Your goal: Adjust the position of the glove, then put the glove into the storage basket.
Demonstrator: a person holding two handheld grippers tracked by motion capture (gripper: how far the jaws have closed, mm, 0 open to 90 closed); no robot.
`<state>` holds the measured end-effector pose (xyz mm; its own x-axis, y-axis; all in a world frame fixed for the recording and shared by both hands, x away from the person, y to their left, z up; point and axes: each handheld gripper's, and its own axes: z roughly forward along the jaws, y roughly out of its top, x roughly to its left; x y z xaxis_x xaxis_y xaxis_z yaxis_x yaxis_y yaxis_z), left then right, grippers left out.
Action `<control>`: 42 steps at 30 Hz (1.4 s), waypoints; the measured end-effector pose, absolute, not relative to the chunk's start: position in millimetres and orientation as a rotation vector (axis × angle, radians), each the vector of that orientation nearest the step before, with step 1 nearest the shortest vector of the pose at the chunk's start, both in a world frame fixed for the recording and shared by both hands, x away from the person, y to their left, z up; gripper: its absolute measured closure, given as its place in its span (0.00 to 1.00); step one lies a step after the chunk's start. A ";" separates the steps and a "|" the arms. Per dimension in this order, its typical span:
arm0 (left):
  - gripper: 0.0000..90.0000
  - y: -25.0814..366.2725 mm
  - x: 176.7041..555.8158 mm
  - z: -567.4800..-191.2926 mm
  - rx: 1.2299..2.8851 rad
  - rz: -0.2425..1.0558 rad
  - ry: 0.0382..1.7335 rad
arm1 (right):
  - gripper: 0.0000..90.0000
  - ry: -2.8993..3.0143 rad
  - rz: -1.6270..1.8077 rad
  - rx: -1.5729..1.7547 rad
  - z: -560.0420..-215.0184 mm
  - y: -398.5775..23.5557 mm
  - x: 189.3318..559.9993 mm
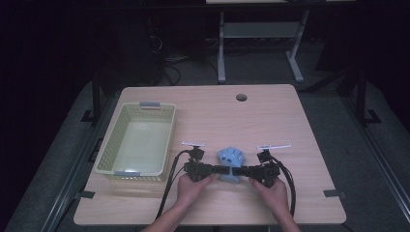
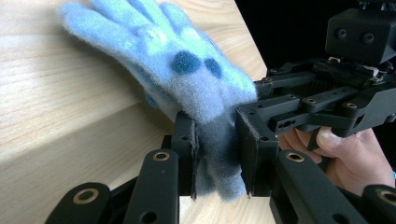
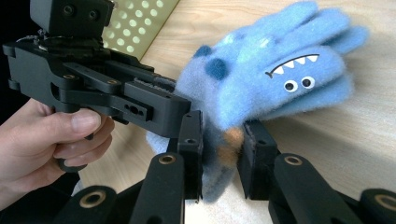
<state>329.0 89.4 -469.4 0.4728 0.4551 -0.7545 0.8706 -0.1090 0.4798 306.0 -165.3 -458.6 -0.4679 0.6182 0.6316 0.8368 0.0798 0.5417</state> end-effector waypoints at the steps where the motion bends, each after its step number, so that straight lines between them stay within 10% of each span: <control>1: 0.78 89.1 328.9 -468.2 1.742 -0.527 1.131 | 0.81 -2.126 -1.330 -1.467 -457.5 -165.3 305.7; 42: 0.78 116.4 324.6 -413.4 1.721 -0.439 1.053 | 0.81 -2.188 -1.412 -1.364 -402.0 -143.5 311.6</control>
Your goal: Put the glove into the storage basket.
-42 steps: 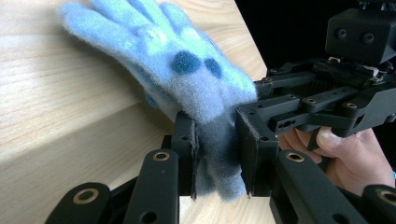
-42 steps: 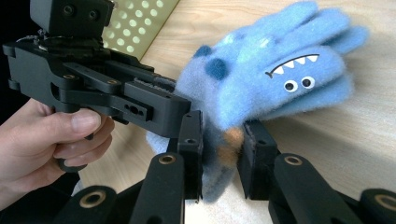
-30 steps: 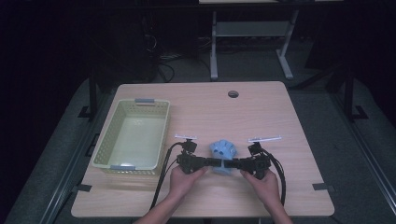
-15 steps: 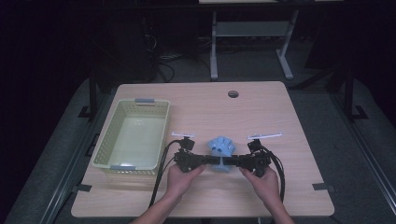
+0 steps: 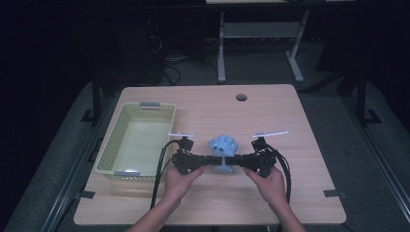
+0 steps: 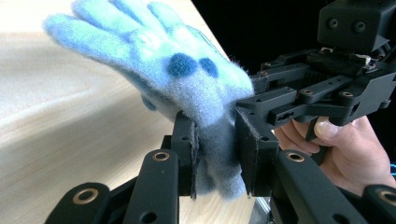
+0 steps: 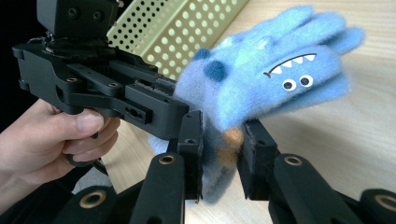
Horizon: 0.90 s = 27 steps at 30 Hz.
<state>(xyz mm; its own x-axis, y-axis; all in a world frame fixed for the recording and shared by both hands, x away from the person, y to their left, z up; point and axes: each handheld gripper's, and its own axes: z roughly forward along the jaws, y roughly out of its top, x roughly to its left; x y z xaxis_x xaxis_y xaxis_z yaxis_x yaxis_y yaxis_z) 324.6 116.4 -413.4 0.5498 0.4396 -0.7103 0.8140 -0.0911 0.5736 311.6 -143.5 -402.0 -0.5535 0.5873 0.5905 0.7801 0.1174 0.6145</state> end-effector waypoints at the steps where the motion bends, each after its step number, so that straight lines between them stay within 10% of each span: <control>1: 0.78 117.2 324.4 -412.6 1.721 -0.439 1.053 | 0.81 -2.191 -1.420 -1.354 -401.4 -143.0 312.3; 27: 0.78 151.5 339.6 -388.8 1.690 -0.435 1.035 | 0.81 -2.213 -1.412 -1.275 -372.8 -113.9 335.3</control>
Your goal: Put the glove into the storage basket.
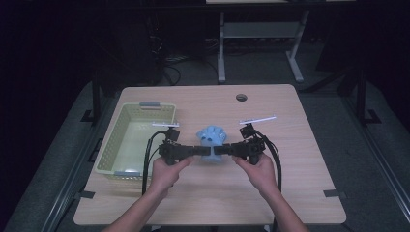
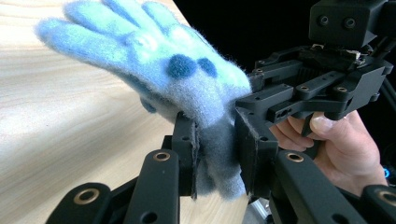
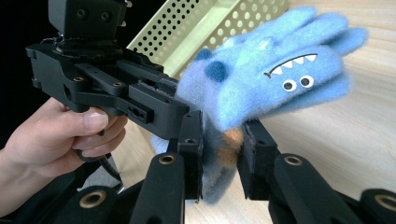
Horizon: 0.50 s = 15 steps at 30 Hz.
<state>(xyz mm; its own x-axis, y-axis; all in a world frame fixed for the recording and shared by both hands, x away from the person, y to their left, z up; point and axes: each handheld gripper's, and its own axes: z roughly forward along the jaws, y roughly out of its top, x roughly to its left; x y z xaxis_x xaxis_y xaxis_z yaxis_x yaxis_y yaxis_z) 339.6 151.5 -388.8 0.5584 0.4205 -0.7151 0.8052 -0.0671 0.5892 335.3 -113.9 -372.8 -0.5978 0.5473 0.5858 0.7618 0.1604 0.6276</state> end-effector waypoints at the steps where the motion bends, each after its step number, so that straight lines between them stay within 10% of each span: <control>1: 0.78 153.3 340.1 -388.1 1.692 -0.432 1.035 | 0.81 -2.214 -1.409 -1.273 -371.4 -112.2 336.1; 15: 0.78 169.3 344.7 -371.3 1.691 -0.402 1.026 | 0.81 -2.238 -1.417 -1.227 -354.1 -95.1 346.4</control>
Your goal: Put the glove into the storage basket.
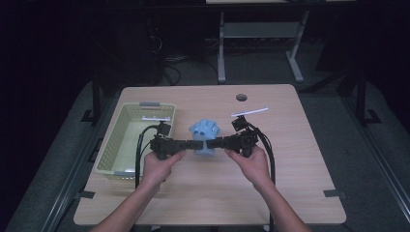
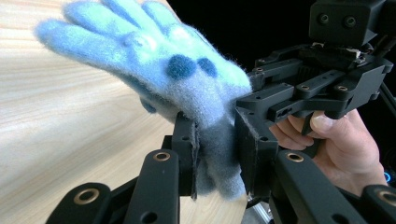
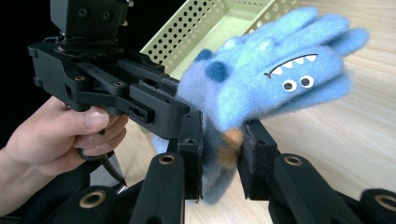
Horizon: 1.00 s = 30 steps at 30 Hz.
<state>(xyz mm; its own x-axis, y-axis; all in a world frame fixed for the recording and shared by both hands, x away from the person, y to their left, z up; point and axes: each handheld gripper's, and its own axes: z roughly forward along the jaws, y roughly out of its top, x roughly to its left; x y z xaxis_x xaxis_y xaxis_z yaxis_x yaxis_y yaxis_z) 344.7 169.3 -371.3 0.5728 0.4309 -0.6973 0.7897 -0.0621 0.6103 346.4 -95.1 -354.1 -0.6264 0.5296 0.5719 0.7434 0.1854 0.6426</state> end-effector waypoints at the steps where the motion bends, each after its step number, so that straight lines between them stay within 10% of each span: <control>1: 0.78 170.6 344.9 -368.8 1.688 -0.397 1.035 | 0.81 -2.225 -1.412 -1.235 -353.3 -94.2 346.8; 30: 0.78 217.1 351.3 -356.8 1.656 -0.363 1.071 | 0.81 -2.252 -1.401 -1.139 -340.3 -49.5 368.2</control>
